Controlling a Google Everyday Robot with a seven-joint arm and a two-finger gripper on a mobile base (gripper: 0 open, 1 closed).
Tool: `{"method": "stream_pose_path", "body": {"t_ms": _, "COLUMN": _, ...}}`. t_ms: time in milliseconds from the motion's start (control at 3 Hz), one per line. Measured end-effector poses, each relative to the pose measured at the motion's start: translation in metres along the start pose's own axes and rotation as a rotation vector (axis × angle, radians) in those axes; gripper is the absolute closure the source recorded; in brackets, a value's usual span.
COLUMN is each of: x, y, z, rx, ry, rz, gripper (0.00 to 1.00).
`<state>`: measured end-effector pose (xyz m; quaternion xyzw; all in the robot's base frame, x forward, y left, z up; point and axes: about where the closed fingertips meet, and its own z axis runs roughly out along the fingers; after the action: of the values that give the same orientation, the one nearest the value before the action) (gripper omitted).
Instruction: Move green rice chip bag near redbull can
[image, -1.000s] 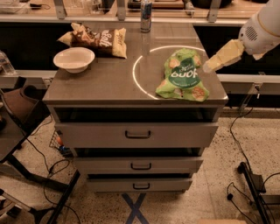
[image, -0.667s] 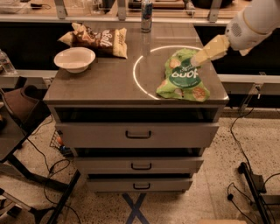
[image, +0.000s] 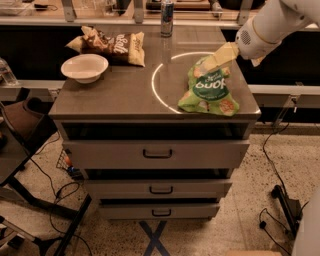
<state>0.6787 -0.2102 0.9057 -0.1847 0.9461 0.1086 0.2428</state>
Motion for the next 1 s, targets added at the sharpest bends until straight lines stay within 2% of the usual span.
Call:
{"method": "stream_pose_path", "body": {"t_ms": 333, "x": -0.002, "y": -0.002, "z": 0.027, "rx": 0.034, "ry": 0.014, "rz": -0.011, "gripper": 0.0}}
{"method": "stream_pose_path", "body": {"t_ms": 667, "x": 0.001, "y": -0.008, "z": 0.056, "rx": 0.057, "ry": 0.015, "rz": -0.026, "gripper": 0.18}}
{"method": "stream_pose_path", "body": {"t_ms": 1000, "x": 0.001, "y": -0.007, "z": 0.059, "rx": 0.056, "ry": 0.016, "rz": -0.027, "gripper": 0.41}}
